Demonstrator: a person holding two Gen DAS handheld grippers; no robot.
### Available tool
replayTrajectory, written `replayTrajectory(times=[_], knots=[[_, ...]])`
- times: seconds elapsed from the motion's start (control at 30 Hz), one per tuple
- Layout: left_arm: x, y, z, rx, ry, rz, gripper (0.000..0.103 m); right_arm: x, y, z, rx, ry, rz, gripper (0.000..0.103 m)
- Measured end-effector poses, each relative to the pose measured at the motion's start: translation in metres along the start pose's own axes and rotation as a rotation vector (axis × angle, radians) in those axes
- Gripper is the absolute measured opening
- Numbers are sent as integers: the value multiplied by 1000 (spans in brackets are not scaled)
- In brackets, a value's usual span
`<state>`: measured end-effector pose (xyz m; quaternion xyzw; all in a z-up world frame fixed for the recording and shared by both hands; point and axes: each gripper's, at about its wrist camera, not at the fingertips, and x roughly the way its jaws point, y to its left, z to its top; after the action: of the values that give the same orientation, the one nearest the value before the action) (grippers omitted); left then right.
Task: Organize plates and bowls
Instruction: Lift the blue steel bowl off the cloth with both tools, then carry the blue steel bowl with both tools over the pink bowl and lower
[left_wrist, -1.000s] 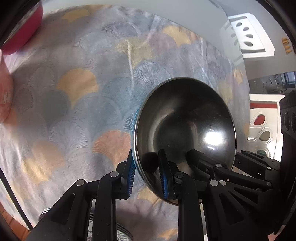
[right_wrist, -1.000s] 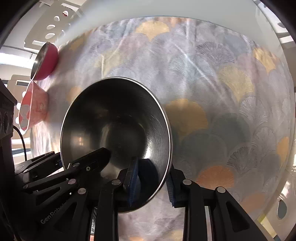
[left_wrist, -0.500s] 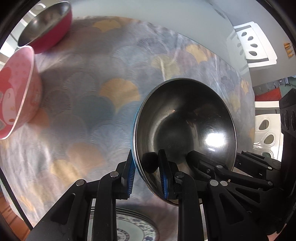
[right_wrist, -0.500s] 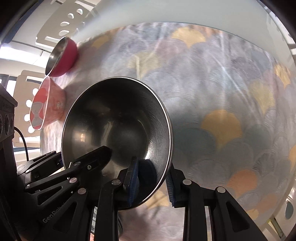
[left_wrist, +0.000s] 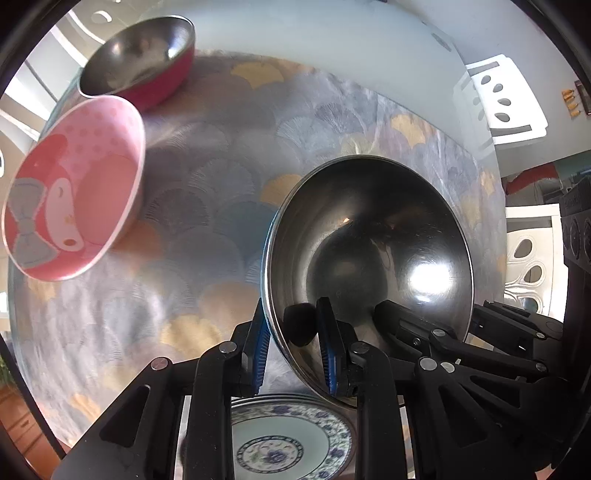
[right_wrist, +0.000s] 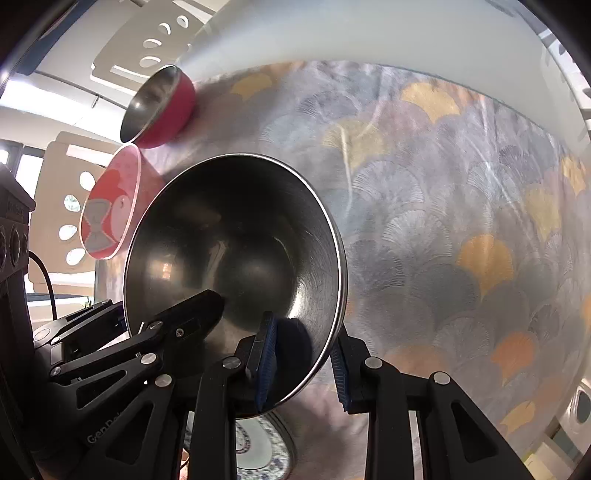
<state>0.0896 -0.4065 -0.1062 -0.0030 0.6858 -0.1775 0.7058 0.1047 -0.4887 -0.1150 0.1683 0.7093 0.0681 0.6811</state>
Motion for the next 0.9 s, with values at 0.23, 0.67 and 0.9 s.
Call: replayTrajectory(times=[0.23, 0.67, 0.9], knots=[[-19, 13, -1, 12, -18, -5, 21, -9, 22, 0, -2, -20, -4, 27], [-67, 36, 16, 51, -83, -10, 21, -40, 68, 14, -33, -63, -7, 28], [-104, 62, 37, 56, -148, 11, 20, -60, 107, 35, -49, -151, -4, 28]])
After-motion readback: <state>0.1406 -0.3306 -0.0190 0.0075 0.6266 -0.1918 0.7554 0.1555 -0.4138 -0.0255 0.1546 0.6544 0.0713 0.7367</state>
